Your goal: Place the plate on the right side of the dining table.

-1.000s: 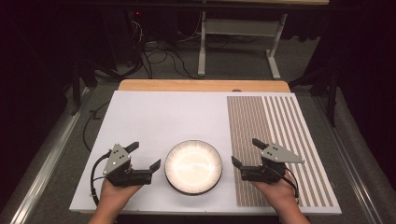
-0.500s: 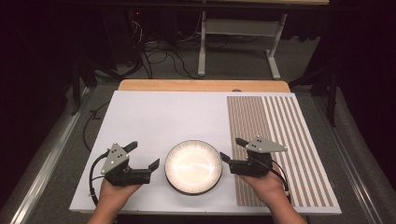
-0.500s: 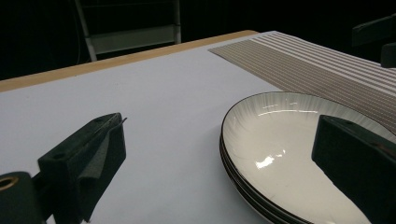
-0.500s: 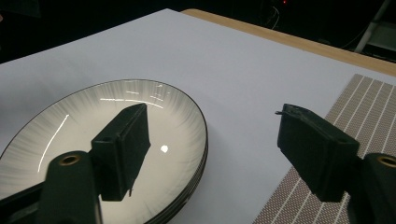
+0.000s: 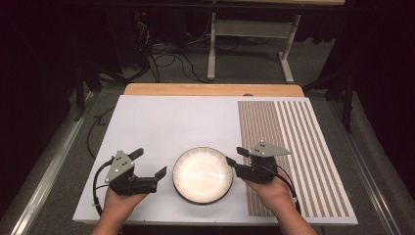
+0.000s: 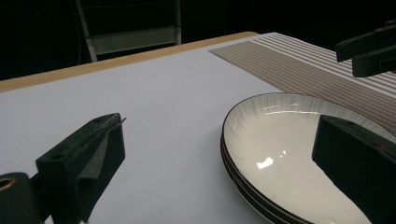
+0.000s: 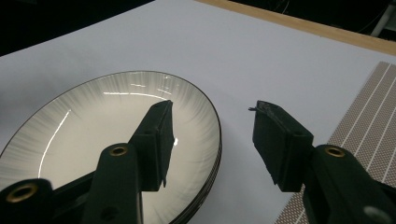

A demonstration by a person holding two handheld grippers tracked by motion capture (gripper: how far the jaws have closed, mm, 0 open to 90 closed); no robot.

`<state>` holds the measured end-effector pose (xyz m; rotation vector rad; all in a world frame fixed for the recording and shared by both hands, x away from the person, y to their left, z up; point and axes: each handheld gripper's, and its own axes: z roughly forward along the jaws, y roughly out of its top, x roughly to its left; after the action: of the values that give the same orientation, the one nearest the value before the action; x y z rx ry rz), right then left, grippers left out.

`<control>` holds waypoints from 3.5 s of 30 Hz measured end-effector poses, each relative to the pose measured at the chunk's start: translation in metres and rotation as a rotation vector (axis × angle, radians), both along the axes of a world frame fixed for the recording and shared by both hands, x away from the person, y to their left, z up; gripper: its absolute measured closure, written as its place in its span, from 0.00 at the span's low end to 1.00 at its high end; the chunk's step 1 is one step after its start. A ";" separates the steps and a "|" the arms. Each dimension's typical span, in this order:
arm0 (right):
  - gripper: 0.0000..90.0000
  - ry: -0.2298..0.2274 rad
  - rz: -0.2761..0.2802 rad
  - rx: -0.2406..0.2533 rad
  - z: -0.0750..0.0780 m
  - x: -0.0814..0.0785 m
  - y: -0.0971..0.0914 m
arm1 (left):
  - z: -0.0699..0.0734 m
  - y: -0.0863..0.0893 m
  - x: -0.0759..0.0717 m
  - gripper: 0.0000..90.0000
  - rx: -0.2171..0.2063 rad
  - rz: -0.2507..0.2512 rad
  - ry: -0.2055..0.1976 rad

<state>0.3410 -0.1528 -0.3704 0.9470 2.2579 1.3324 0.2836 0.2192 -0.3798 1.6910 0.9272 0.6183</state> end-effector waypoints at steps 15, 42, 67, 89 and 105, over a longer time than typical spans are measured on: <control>0.84 0.077 0.025 -0.073 -0.021 -0.002 -0.018 | 0.003 0.001 -0.001 0.03 -0.013 -0.010 -0.013; 1.00 0.068 0.114 -0.169 -0.021 -0.011 -0.006 | 0.003 0.000 -0.001 0.00 -0.010 -0.014 -0.012; 1.00 0.077 0.132 -0.198 -0.023 -0.012 -0.002 | 0.003 -0.001 -0.001 0.01 -0.007 -0.021 -0.007; 1.00 0.082 0.143 -0.206 -0.025 -0.011 0.000 | 0.003 -0.001 -0.001 0.01 -0.009 -0.022 -0.007; 1.00 0.086 0.141 -0.202 -0.025 -0.011 0.001 | 0.004 0.000 -0.001 0.01 -0.010 -0.021 -0.008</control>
<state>0.3301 -0.1522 -0.3953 0.8025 2.5097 1.1099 0.2826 0.2191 -0.3759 1.6859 0.9050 0.6047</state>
